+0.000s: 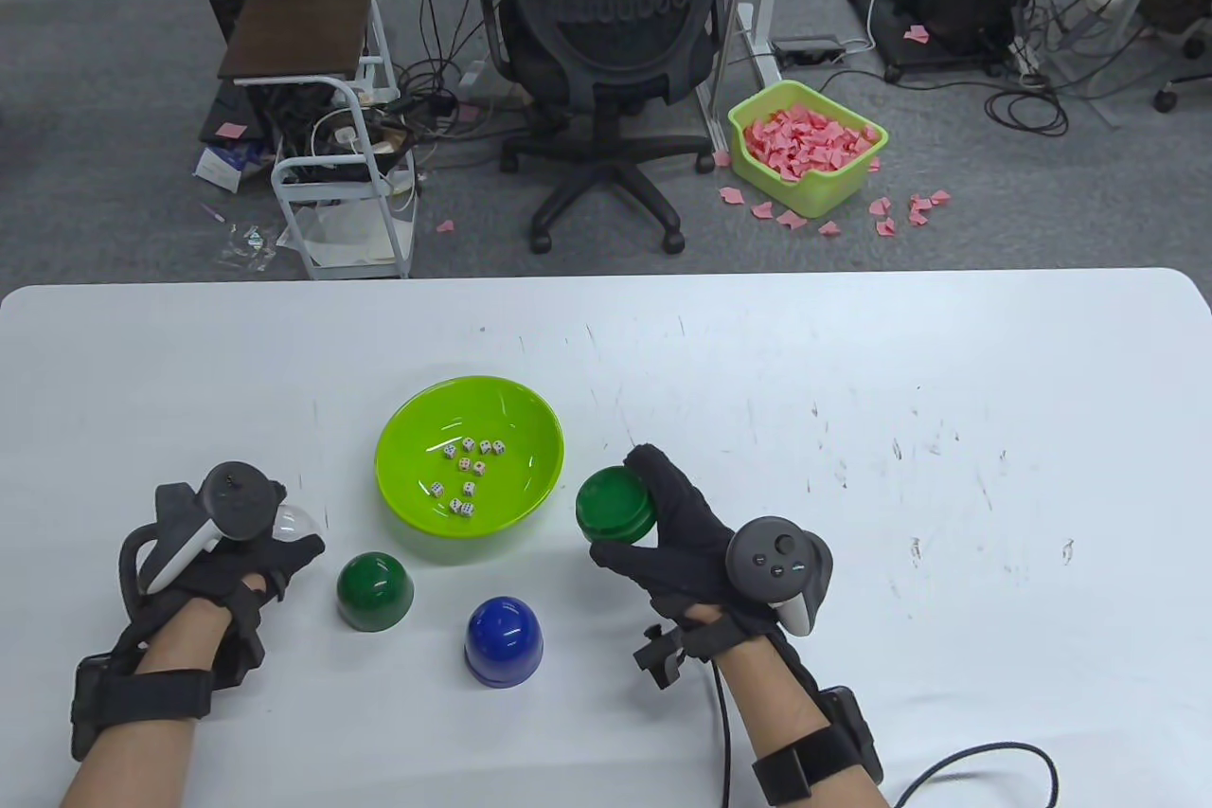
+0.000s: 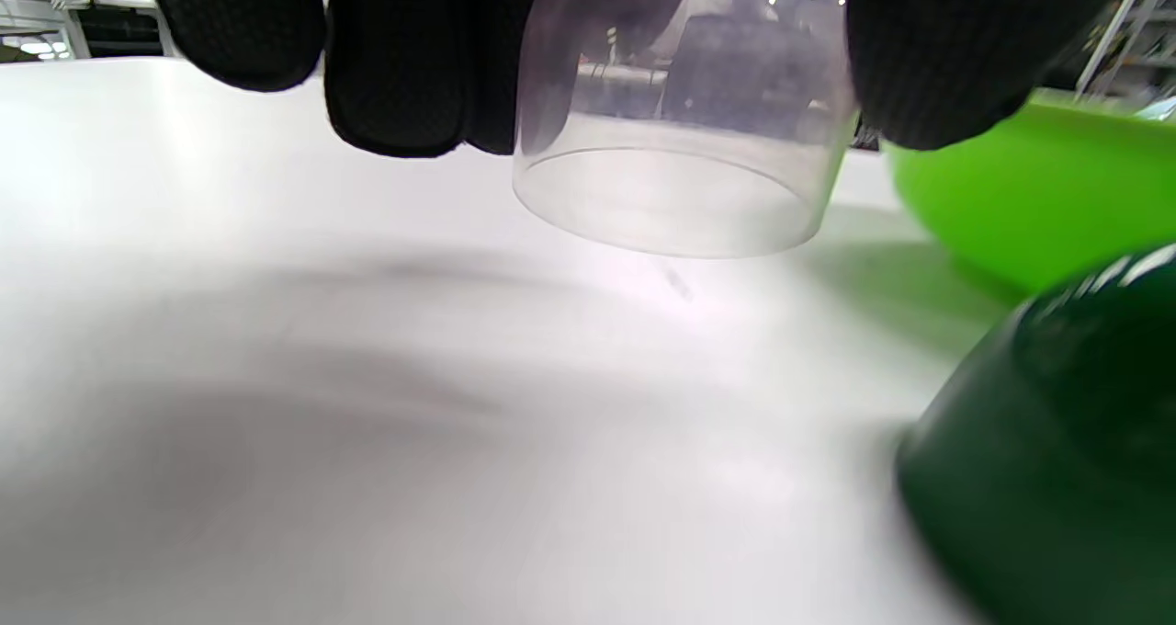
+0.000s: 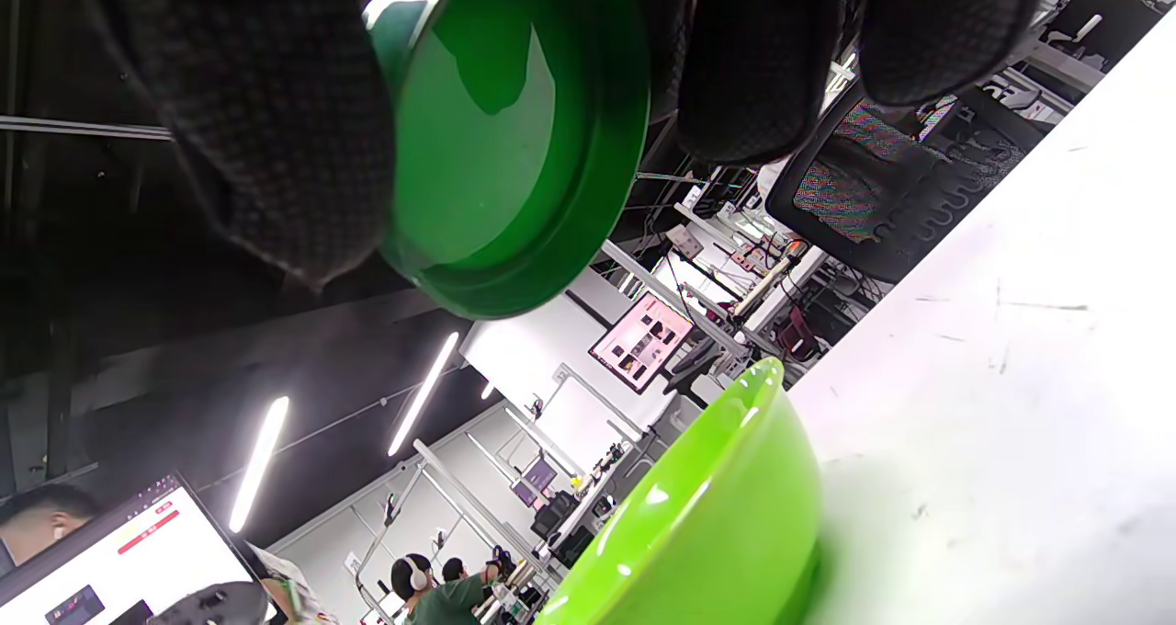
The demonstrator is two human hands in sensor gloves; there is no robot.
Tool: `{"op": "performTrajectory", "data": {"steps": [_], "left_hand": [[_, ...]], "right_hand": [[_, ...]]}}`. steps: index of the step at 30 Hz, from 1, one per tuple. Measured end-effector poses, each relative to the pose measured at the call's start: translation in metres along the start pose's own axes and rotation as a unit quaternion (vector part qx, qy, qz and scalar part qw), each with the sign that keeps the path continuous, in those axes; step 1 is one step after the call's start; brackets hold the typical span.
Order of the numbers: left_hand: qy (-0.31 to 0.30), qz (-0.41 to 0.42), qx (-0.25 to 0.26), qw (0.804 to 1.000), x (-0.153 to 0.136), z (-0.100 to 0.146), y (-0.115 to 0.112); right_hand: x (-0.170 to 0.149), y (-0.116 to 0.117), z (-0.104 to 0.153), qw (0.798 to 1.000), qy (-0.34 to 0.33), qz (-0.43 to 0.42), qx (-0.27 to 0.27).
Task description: Pour dice into bowl
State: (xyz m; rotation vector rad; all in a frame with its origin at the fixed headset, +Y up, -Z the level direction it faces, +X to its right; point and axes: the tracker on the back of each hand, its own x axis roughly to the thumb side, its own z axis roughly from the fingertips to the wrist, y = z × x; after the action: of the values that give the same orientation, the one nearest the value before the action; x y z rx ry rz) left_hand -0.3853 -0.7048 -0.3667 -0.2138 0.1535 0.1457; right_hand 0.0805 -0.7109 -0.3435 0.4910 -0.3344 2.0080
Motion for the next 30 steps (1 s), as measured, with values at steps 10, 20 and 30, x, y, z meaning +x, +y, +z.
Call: {"op": "performTrajectory", "data": {"steps": [10,20,30], "left_hand": [[-0.098,0.068,0.055,0.991,0.04,0.024,0.038],[-0.189,0.166,0.048,0.967,0.1,0.041,0.054],[-0.239,0.211,0.023,0.947,0.155,0.048,0.03]], "right_hand": [[0.004,0.011,0.002,0.999,-0.004,0.025,0.028],[0.007,0.024,0.005,0.997,-0.013,0.042,0.06],[0.016,0.034,0.007,0.996,-0.033,0.05,0.067]]}}
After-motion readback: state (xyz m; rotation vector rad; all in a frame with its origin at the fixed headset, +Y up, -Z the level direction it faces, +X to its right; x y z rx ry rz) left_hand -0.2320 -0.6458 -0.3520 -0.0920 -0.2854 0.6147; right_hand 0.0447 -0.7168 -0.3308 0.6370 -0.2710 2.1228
